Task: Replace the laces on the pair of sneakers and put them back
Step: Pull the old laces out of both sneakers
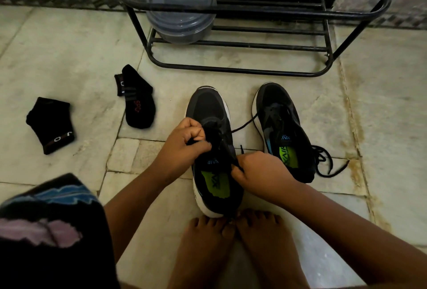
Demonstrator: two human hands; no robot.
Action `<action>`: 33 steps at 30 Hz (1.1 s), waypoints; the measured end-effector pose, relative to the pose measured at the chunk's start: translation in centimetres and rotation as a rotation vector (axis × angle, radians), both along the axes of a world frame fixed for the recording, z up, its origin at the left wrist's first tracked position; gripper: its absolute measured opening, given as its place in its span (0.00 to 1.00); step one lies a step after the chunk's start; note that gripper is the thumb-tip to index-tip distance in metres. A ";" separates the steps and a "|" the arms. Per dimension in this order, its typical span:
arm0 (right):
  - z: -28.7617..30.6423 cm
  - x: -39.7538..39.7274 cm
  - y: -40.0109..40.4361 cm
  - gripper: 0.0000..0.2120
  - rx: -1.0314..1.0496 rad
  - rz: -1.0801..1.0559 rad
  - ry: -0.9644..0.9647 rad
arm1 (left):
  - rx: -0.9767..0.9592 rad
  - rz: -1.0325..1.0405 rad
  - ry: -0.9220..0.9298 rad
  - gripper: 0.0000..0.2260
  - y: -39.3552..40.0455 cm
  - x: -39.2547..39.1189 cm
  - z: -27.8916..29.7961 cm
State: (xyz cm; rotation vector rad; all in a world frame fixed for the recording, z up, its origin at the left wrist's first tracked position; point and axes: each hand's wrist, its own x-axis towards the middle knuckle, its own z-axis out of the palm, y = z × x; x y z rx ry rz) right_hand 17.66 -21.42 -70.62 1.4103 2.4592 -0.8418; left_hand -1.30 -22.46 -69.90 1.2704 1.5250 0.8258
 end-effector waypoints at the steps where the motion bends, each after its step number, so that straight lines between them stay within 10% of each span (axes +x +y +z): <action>1: 0.0 0.1 0.1 0.16 -0.002 -0.008 0.007 | -0.074 0.039 -0.115 0.12 0.3 -0.3 0.4; 10: 0.0 0.4 0.1 0.19 -0.051 -0.049 0.017 | -0.321 0.352 -0.723 0.13 0.5 -2.0 1.7; 17: -0.2 0.4 -0.2 0.18 -0.024 -0.053 -0.006 | -0.020 -0.174 0.440 0.05 0.0 -2.7 1.2; 20: -0.1 0.4 -0.2 0.19 -0.008 -0.044 -0.026 | 0.059 -0.215 0.604 0.06 -0.2 -1.9 0.8; 26: -0.1 0.5 -0.1 0.19 0.005 -0.045 -0.058 | -0.402 0.234 -0.516 0.12 0.1 -1.7 3.1; 33: -0.5 0.4 -0.1 0.19 0.014 -0.037 -0.062 | -0.348 0.475 -0.551 0.13 0.4 -1.4 2.8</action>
